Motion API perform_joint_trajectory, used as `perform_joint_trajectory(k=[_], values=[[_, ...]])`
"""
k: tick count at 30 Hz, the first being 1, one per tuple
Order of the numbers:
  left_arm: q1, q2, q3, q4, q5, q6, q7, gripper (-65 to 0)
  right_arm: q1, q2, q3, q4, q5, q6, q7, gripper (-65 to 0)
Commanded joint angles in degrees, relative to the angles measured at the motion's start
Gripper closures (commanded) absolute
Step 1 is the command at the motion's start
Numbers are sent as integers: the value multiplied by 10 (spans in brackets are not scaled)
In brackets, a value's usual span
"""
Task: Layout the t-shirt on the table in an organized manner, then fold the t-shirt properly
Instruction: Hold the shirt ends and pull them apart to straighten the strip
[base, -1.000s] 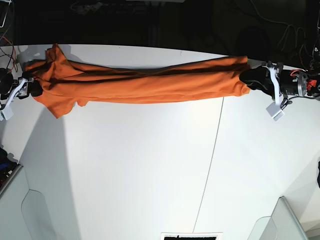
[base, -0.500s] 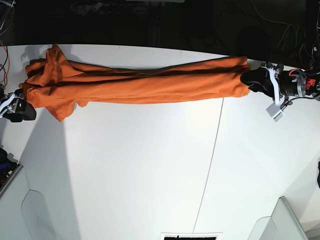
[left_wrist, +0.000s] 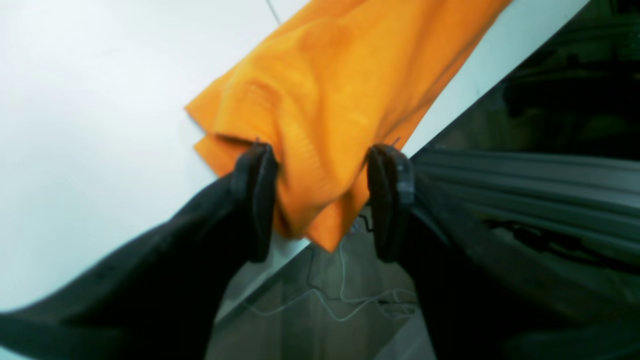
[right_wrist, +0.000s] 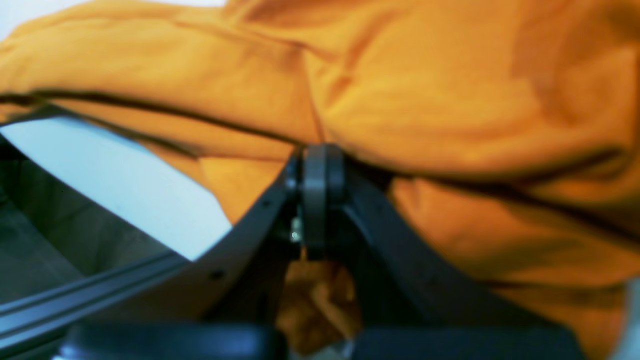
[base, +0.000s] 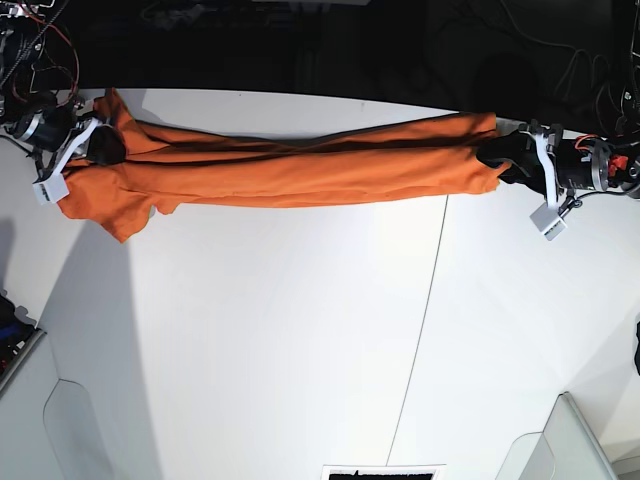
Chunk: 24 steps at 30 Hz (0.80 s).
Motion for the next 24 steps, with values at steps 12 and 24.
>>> perform_joint_trajectory(k=[12, 24], values=[[8, 107, -6, -37, 153, -5, -94, -318, 2, -22, 3, 6, -24, 2, 14, 0], [7, 134, -7, -44, 242, -3, -136, 0, 2, -22, 3, 6, -24, 2, 15, 0]])
